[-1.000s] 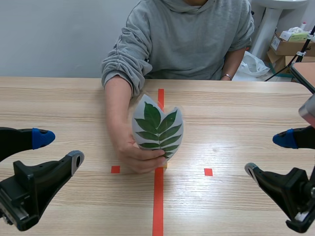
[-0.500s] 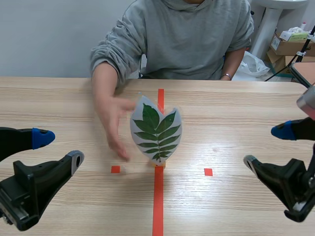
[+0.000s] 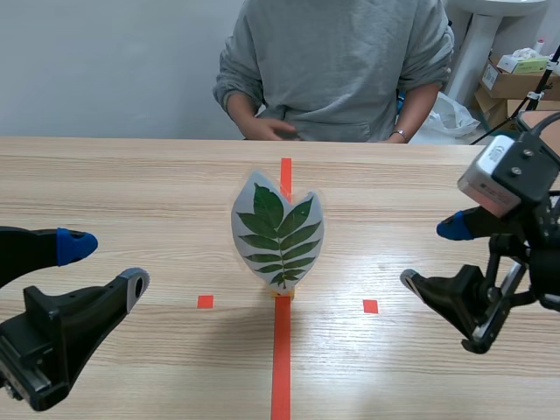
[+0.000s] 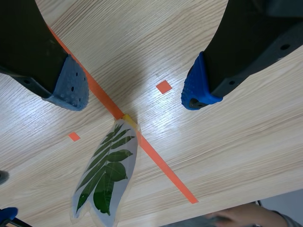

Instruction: Do the leaf sorting experiment

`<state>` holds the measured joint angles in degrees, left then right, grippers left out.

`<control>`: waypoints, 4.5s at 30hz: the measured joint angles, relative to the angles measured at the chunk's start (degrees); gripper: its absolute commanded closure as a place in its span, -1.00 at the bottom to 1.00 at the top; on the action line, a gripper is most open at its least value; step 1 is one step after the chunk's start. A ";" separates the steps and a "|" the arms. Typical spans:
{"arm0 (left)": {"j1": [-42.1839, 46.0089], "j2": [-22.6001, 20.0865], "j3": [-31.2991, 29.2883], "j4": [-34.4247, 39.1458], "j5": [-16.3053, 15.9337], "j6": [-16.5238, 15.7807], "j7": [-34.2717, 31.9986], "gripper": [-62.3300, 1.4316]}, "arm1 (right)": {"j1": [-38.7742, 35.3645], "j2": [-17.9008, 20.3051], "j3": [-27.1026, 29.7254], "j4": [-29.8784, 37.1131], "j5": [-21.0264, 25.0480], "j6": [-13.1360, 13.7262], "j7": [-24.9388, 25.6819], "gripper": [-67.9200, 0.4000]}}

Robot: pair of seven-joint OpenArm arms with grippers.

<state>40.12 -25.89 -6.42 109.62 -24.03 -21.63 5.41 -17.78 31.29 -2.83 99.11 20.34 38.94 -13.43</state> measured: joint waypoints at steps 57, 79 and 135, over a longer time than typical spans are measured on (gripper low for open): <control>0.00 1.92 0.00 0.00 0.00 0.00 1.64 -0.42 | 34.86 -10.64 -32.65 -26.97 -4.31 0.94 0.85 0.96; 0.00 1.92 0.00 0.00 0.00 0.00 1.64 -0.42 | 16.06 -7.17 2.86 -17.09 2.84 -8.59 -3.91 0.96; 0.00 1.92 0.00 0.00 0.00 0.00 1.64 -0.42 | 23.98 -7.04 12.50 -34.45 -0.59 -19.89 -3.93 0.57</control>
<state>40.12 -23.97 -6.42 109.62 -24.03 -21.63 7.05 6.20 24.25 9.67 64.66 19.75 19.05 -17.37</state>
